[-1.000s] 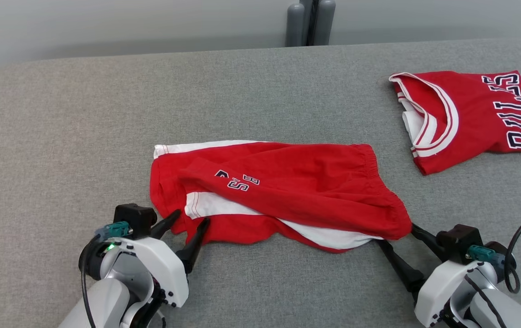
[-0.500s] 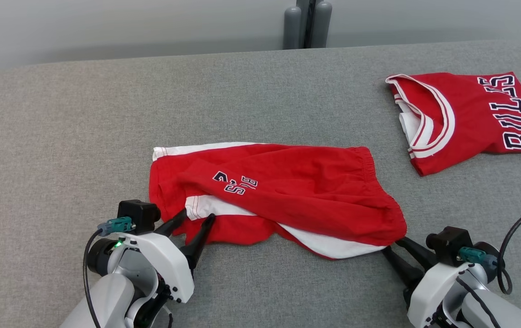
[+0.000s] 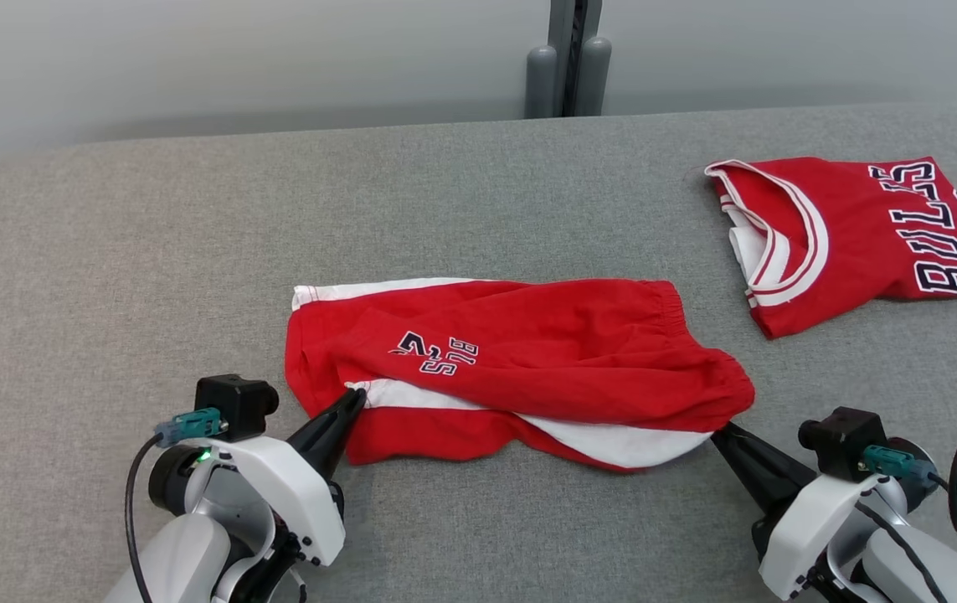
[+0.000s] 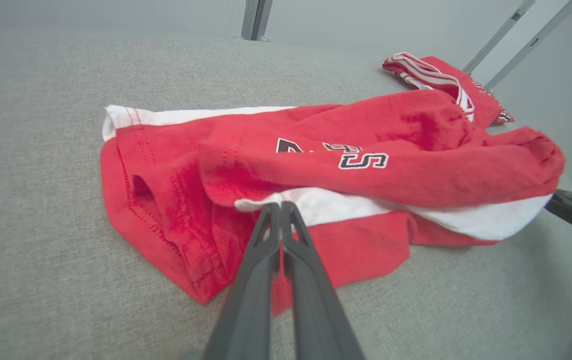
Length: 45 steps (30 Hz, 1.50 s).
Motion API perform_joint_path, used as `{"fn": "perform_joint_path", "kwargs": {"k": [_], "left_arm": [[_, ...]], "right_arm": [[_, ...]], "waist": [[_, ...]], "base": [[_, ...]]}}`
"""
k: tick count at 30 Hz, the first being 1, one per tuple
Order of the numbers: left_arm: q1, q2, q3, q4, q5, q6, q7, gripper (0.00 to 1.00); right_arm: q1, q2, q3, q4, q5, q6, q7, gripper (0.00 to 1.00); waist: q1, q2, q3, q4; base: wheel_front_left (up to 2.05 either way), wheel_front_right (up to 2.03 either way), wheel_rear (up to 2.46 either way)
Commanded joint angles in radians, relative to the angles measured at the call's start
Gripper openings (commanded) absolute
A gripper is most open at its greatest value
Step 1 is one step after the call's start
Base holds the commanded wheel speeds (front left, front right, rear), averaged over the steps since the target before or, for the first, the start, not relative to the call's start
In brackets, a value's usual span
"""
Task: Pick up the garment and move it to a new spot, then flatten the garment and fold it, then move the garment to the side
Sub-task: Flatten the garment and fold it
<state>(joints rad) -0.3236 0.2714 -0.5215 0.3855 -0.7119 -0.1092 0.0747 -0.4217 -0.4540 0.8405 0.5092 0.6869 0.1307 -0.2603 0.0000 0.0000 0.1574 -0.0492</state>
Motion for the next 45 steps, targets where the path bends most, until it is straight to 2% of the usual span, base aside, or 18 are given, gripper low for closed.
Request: {"fn": "perform_joint_path", "kwargs": {"k": [1, 5, 14, 21, 28, 32, 34, 37, 40, 41, 42, 43, 45], "left_arm": [[0.014, 0.013, 0.008, -0.018, -0.005, 0.005, 0.002, 0.00], [0.051, 0.041, 0.014, -0.070, -0.012, 0.020, 0.014, 0.00], [0.133, 0.106, 0.052, -0.220, -0.018, 0.081, 0.024, 0.00], [0.182, 0.139, 0.068, -0.301, -0.032, 0.115, 0.046, 0.00], [0.240, 0.173, 0.111, -0.332, -0.044, 0.174, 0.047, 0.00], [0.261, 0.178, 0.094, -0.324, -0.051, 0.188, 0.088, 0.00], [0.266, 0.168, 0.083, -0.317, -0.059, 0.185, 0.104, 0.00], [0.271, 0.156, 0.063, -0.291, -0.067, 0.175, 0.117, 0.00], [0.267, 0.143, 0.045, -0.251, -0.073, 0.160, 0.125, 0.00], [0.267, 0.143, 0.041, -0.234, -0.074, 0.152, 0.127, 0.15], [0.265, 0.146, 0.039, -0.218, -0.071, 0.150, 0.128, 0.48], [0.259, 0.148, 0.039, -0.206, -0.065, 0.148, 0.120, 1.00], [0.243, 0.145, 0.043, -0.195, -0.060, 0.149, 0.107, 1.00]], "right_arm": [[0.006, -0.017, -0.007, -0.005, 0.007, 0.000, -0.006, 0.00], [0.021, -0.031, -0.013, -0.027, 0.015, 0.000, -0.006, 0.00], [0.088, -0.056, -0.117, -0.115, -0.001, 0.000, -0.006, 0.00], [0.142, -0.066, -0.161, -0.143, -0.005, 0.000, 0.008, 0.00], [0.193, -0.071, -0.204, -0.165, -0.007, 0.000, 0.028, 0.00], [0.205, -0.054, -0.220, -0.174, -0.021, 0.000, 0.041, 0.00], [0.205, -0.046, -0.227, -0.178, -0.028, 0.000, 0.048, 0.17], [0.206, -0.037, -0.231, -0.185, -0.035, 0.000, 0.058, 0.20], [0.202, -0.033, -0.235, -0.189, -0.041, 0.000, 0.064, 0.43], [0.201, -0.032, -0.238, -0.190, -0.045, 0.000, 0.064, 0.61], [0.201, -0.030, -0.240, -0.190, -0.049, 0.000, 0.064, 0.98], [0.202, -0.028, -0.243, -0.189, -0.049, 0.000, 0.063, 1.00], [0.205, -0.024, -0.252, -0.187, -0.058, 0.000, 0.059, 1.00]], "waist": [[0.0000, 0.0000, -0.010, 0.003], [0.0000, 0.0000, -0.031, 0.008], [0.0000, 0.0000, -0.057, 0.013], [0.0000, 0.0000, -0.063, 0.012], [0.0000, 0.0000, -0.061, 0.013], [0.0000, 0.0000, -0.061, 0.014], [0.0000, 0.0000, -0.061, 0.015], [0.0000, 0.0000, -0.060, 0.016], [0.0000, 0.0000, -0.057, 0.016], [0.0000, 0.0000, -0.057, 0.016], [0.0000, 0.0000, -0.057, 0.016], [0.0000, 0.0000, -0.058, 0.016], [0.0000, 0.0000, -0.059, 0.018]], "base": [[0.00, 0.00, 0.00], [0.00, 0.00, 0.00], [0.00, 0.00, 0.00], [0.00, 0.00, 0.00], [0.00, 0.00, 0.00], [0.00, 0.00, 0.00], [0.00, 0.00, 0.00], [0.00, 0.00, 0.00], [0.00, 0.00, 0.00], [0.00, 0.00, 0.00], [0.00, 0.00, 0.00], [0.00, 0.00, 0.00], [0.00, 0.00, 0.00]]}}
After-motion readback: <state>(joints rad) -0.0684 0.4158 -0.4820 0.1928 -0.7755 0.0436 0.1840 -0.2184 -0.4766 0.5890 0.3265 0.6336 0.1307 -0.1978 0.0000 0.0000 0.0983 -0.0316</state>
